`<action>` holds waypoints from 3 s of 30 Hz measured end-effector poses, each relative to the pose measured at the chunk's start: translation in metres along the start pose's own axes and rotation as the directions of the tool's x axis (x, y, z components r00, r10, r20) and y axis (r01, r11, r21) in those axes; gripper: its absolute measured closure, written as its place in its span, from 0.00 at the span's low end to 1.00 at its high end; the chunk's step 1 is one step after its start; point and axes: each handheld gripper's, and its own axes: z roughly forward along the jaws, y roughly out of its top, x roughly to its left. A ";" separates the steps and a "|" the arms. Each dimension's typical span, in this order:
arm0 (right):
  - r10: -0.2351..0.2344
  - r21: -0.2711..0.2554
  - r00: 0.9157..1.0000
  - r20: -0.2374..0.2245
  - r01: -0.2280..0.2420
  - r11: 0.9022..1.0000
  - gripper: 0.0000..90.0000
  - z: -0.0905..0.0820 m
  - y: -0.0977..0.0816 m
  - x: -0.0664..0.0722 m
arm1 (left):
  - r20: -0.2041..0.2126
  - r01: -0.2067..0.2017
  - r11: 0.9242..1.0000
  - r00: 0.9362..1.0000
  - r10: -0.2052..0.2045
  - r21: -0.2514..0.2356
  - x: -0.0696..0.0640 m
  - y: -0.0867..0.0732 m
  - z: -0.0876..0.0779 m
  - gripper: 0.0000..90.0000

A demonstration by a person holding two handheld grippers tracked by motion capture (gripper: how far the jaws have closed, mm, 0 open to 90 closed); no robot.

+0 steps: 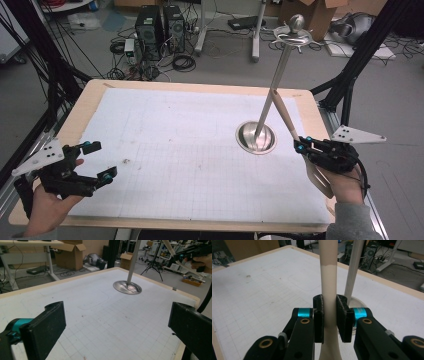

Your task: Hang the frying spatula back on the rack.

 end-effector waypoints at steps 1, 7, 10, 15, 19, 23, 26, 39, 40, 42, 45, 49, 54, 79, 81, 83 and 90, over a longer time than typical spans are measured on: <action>-0.002 0.002 1.000 0.003 0.002 1.000 0.87 -0.001 0.001 -0.001 | 0.001 0.001 1.000 1.000 -0.001 0.000 0.000 0.000 0.000 0.02; -0.044 0.002 0.999 0.019 0.044 0.999 0.87 -0.010 0.009 -0.003 | 0.002 0.002 1.000 1.000 -0.002 0.000 -0.005 0.004 0.002 0.02; -0.044 0.003 0.999 0.017 0.044 0.999 0.87 -0.015 0.013 -0.005 | 0.018 -0.011 1.000 1.000 0.011 -0.006 -0.008 0.007 0.002 0.02; -0.051 0.018 0.998 0.022 0.051 0.999 0.87 -0.021 0.018 -0.007 | 0.018 -0.013 1.000 1.000 0.014 -0.012 -0.009 0.008 0.001 0.02; -0.053 0.013 0.998 0.025 0.053 0.999 0.87 -0.028 0.021 -0.010 | 0.008 -0.011 1.000 1.000 0.011 -0.013 -0.004 0.008 -0.001 0.02; -0.045 0.014 0.998 0.035 0.044 0.999 0.87 -0.033 0.022 -0.014 | -0.001 -0.005 1.000 1.000 0.005 -0.018 -0.002 0.008 -0.003 0.02; -0.035 0.000 0.999 0.041 0.035 0.999 0.87 -0.038 0.023 -0.017 | -0.001 -0.004 1.000 1.000 0.004 -0.021 -0.002 0.008 -0.003 0.02; -0.019 -0.050 0.998 0.056 0.022 0.999 0.87 -0.051 0.032 -0.026 | -0.008 0.005 1.000 1.000 -0.005 -0.019 0.005 0.006 -0.006 0.02; -0.023 -0.055 0.998 0.061 0.026 0.998 0.87 -0.052 0.034 -0.026 | -0.004 0.005 1.000 1.000 -0.005 -0.019 0.005 0.006 -0.005 0.02; -0.022 -0.054 0.998 0.064 0.026 0.998 0.87 -0.054 0.036 -0.028 | -0.008 0.004 1.000 1.000 -0.004 -0.015 0.005 0.006 -0.005 0.02; -0.018 -0.055 0.997 0.072 0.022 0.998 0.87 -0.058 0.040 -0.029 | -0.009 0.003 1.000 1.000 -0.003 -0.016 0.005 0.006 -0.005 0.02; -0.017 -0.061 0.998 0.067 0.021 0.998 0.87 -0.064 0.042 -0.032 | -0.010 0.004 1.000 1.000 -0.004 -0.018 0.005 0.006 -0.006 0.02; -0.020 -0.059 0.998 0.056 0.023 0.998 0.87 -0.066 0.041 -0.036 | -0.008 0.006 1.000 1.000 -0.006 -0.015 0.005 0.005 -0.004 0.02; 0.052 -0.146 0.998 0.030 -0.047 0.988 0.87 -0.075 0.059 -0.056 | -0.024 0.022 1.000 0.999 -0.022 -0.014 0.008 0.000 -0.009 0.02; 0.053 -0.144 0.998 0.027 -0.049 0.988 0.87 -0.074 0.061 -0.056 | -0.025 0.024 1.000 0.999 -0.025 -0.014 0.008 0.000 -0.009 0.02; 0.058 -0.136 0.998 0.030 -0.054 0.989 0.87 -0.073 0.062 -0.056 | -0.024 0.021 1.000 0.999 -0.021 -0.013 0.008 0.000 -0.010 0.02; 0.063 -0.147 0.998 0.010 -0.061 0.987 0.87 -0.071 0.067 -0.056 | -0.035 0.017 1.000 0.999 -0.018 -0.020 0.007 0.000 -0.013 0.02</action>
